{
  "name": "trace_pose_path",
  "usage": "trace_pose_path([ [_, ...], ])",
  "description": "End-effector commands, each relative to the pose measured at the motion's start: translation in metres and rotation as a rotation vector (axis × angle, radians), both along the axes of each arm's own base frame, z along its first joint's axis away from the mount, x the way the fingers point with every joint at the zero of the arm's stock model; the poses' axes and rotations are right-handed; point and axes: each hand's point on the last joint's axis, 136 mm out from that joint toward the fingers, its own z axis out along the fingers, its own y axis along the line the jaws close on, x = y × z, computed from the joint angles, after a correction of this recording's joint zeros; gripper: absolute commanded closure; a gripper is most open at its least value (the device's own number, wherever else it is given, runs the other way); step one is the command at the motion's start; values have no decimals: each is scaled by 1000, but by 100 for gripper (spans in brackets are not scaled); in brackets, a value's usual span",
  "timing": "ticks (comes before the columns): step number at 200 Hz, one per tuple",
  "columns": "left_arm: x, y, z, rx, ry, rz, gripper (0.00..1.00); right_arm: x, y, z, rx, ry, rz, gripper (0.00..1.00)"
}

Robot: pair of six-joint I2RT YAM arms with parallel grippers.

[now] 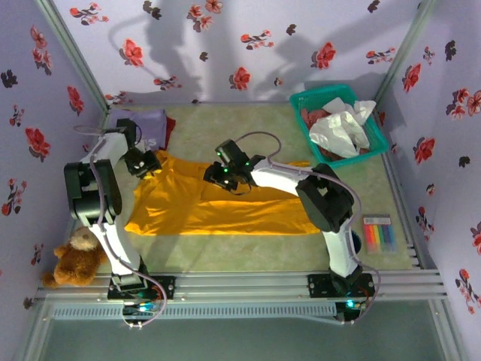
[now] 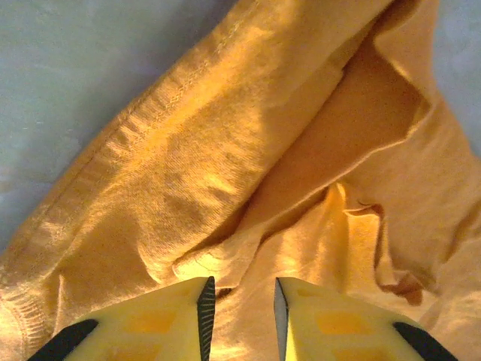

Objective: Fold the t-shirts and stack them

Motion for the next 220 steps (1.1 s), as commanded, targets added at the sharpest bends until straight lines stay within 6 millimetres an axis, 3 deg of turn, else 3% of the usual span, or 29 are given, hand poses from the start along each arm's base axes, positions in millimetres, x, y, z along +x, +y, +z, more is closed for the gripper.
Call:
trace_pose_path([
  [1, -5, -3, -11, -8, 29, -31, 70, -13, 2, -2, 8, 28, 32, 58],
  [97, -8, 2, -26, 68, 55, -70, 68, -34, 31, -5, 44, 74, 96, 58],
  [115, -6, 3, -26, 71, 51, -65, 83, -37, 34, -7, 46, 79, 99, 58],
  [153, 1, 1, -21, 66, 30, -57, 98, -44, 39, -6, 52, 82, 109, 58],
  [192, 13, -1, -7, 46, -5, -41, 100, -57, 54, -9, 89, 105, 137, 58],
  [220, 22, -3, -2, 35, -17, -28, 100, -65, 54, -26, 60, 135, 140, 58],
])
